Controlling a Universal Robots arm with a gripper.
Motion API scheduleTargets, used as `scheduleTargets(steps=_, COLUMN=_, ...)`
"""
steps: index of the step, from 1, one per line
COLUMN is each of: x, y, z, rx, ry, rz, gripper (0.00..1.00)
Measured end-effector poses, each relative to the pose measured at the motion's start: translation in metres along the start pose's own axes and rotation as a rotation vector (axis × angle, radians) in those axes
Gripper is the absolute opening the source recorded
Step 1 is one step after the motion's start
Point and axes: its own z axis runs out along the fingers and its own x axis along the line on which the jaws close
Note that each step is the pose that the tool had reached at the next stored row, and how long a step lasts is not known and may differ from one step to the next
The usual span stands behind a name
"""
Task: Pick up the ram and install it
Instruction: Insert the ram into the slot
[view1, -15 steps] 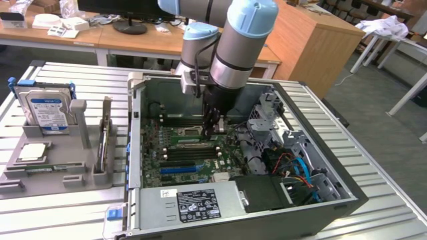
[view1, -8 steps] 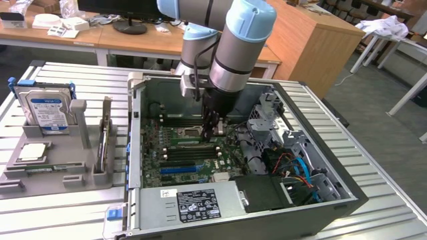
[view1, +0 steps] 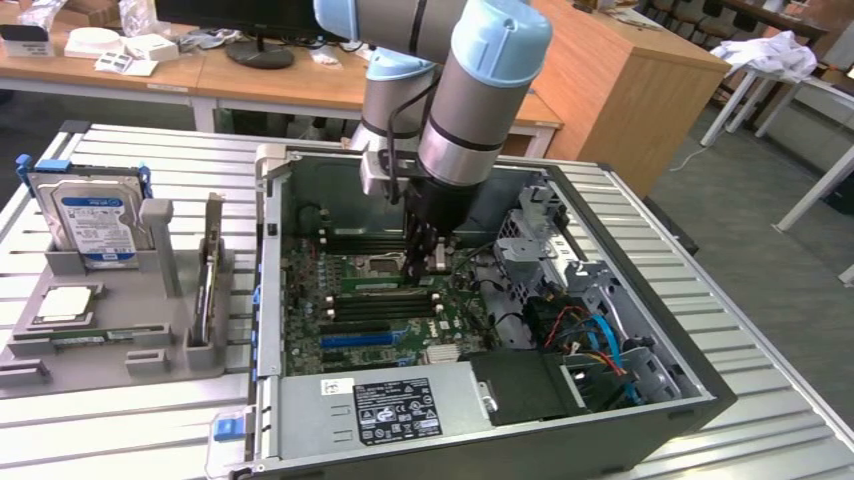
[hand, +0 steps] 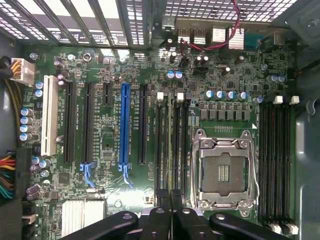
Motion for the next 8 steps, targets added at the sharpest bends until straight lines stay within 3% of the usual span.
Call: scheduleTargets(steps=8, x=0.0000, y=0.0000, z=0.0005, rx=0.0007, ry=-0.0004, rz=0.012, gripper=0.12)
